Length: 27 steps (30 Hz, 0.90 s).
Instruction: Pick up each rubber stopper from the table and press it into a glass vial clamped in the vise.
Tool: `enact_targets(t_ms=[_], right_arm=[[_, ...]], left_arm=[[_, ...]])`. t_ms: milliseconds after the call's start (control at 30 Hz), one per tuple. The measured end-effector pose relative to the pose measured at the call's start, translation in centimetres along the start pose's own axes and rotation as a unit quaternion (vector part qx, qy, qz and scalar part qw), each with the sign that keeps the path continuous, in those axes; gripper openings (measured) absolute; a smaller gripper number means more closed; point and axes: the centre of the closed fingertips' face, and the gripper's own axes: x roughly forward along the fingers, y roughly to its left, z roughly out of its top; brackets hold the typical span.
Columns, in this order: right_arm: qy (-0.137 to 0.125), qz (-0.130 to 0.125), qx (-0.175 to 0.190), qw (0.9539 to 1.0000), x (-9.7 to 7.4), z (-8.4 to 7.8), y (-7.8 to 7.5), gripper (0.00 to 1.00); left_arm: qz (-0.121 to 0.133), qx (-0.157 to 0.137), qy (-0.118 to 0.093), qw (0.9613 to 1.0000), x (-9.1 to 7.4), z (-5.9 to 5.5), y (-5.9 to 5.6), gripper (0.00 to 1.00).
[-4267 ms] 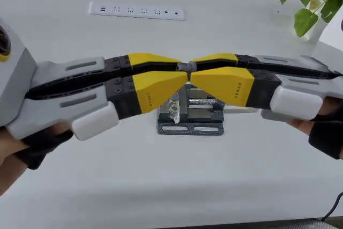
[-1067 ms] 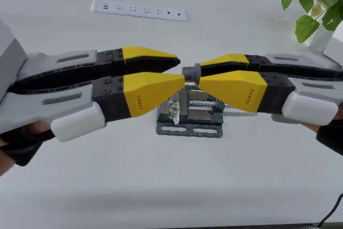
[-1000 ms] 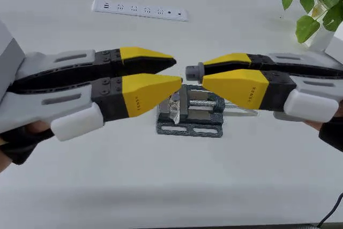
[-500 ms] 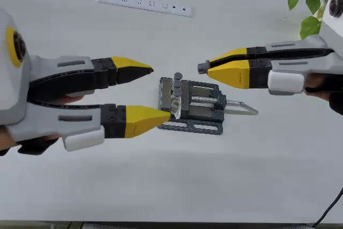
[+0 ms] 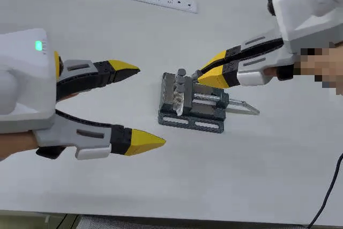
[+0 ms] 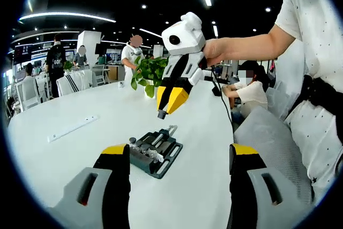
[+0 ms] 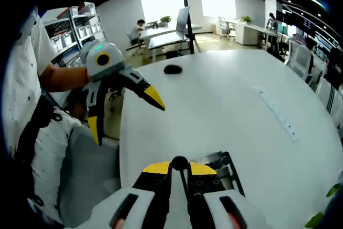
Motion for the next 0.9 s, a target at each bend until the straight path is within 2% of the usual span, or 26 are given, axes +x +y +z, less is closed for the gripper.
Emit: enact_targets(t_ms=[133,267,400,467,633,900], right_arm=[[0.051,-0.006,-0.028,0.9983,1.5,-1.1,-0.9,0.06],[0.088,-0.001,-0.045,0.9951,3.1,-2.0,-1.4,0.06],[0.114,0.003,-0.056,0.9919,4.5,-2.7,-1.9,0.06],[0.127,0.002,-0.061,0.9900,5.2,-3.1,-2.5,0.06],[0.160,0.002,-0.077,0.9842,6.2,-4.0,-2.7,0.06],[0.184,0.001,-0.081,0.9796,7.2,-5.0,-3.2,0.06]], left_arm=[[-0.003,0.002,0.009,1.0000,0.7,-0.9,-0.3,0.84],[0.000,0.005,0.013,0.9999,1.2,-1.3,-0.4,0.93],[0.002,0.009,0.023,0.9997,1.4,-2.0,-0.4,0.98],[0.001,0.010,0.021,0.9997,1.5,-2.1,-0.5,0.99],[0.000,0.004,0.020,0.9998,1.5,-2.4,-0.6,0.99],[-0.002,0.000,0.021,0.9998,1.3,-2.9,-0.4,0.99]])
